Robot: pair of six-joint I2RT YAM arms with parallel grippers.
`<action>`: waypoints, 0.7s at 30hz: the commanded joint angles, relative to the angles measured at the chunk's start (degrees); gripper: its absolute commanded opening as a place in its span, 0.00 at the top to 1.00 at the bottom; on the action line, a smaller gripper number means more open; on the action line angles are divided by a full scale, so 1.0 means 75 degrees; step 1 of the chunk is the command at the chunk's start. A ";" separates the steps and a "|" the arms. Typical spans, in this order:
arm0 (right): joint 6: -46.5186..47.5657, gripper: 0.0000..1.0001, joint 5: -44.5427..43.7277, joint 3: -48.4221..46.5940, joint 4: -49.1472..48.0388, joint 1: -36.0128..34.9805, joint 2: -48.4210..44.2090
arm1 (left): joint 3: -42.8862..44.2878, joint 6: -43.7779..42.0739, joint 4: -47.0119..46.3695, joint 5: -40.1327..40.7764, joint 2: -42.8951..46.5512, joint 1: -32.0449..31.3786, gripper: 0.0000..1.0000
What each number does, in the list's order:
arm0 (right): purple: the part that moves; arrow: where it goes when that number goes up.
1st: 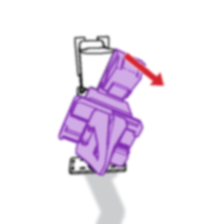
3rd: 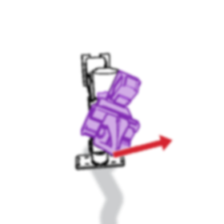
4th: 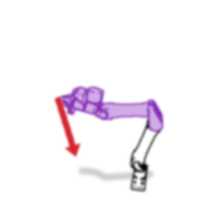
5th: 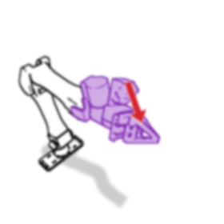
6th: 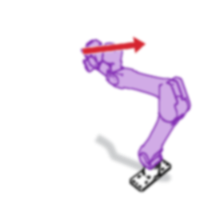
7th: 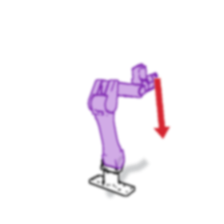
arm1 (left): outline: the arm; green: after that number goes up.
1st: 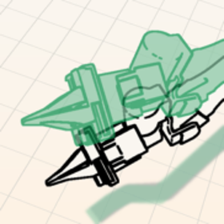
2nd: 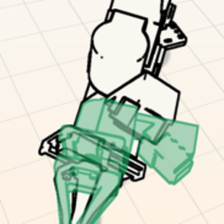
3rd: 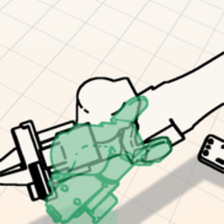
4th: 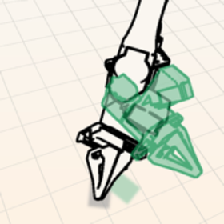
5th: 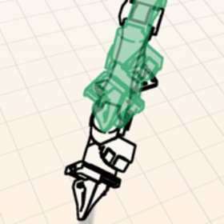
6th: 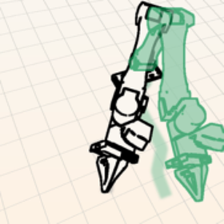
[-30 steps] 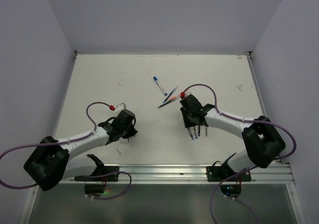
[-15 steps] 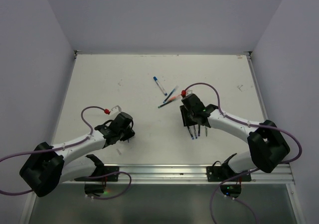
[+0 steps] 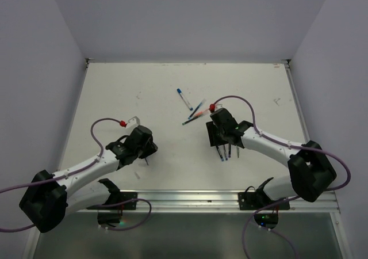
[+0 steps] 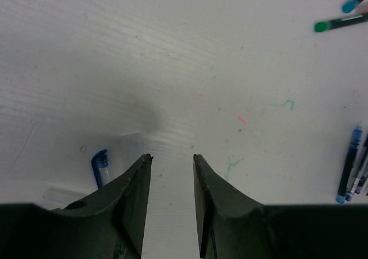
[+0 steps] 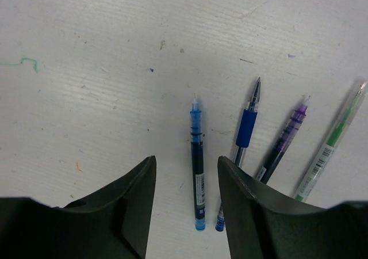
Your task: Open the pen caps
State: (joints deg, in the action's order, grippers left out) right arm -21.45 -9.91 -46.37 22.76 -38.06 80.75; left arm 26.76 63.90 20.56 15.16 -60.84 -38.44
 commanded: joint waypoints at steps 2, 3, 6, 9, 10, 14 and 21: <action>0.0071 0.46 -0.0248 -0.0110 0.0023 0.0024 -0.0454 | 0.0942 -0.0514 -0.0115 0.0393 0.0190 -0.0078 0.62; 0.0036 0.41 -0.0365 -0.0145 0.0128 0.0024 -0.0477 | 0.1129 -0.0644 -0.0232 0.0347 0.0144 -0.0078 0.62; -0.0057 0.26 -0.0880 -0.0262 0.0363 0.0024 -0.0653 | 0.1492 -0.0960 -0.0724 0.0264 -0.0125 -0.0078 0.59; -0.0163 0.08 -0.1244 -0.0333 0.0492 0.0024 -0.0863 | 0.1856 -0.1195 -0.1367 0.0090 -0.0593 -0.0067 0.44; -0.0221 0.06 -0.1338 -0.0356 0.0539 0.0024 -0.0969 | 0.1938 -0.1277 -0.1799 0.0042 -0.0723 -0.0055 0.40; -0.0233 0.01 -0.1572 -0.0754 0.1041 0.0024 -0.0877 | 0.2535 -0.1745 -0.2576 -0.0764 -0.1856 0.0411 0.29; -0.0515 0.01 -0.2182 -0.0872 0.1277 0.0024 -0.0747 | 0.5635 -0.1817 -0.1571 -0.0498 -0.4529 0.0906 0.34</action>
State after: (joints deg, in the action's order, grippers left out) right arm -23.64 -22.13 -51.53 30.50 -38.06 75.35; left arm 58.63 52.69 7.79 10.79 -88.44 -32.40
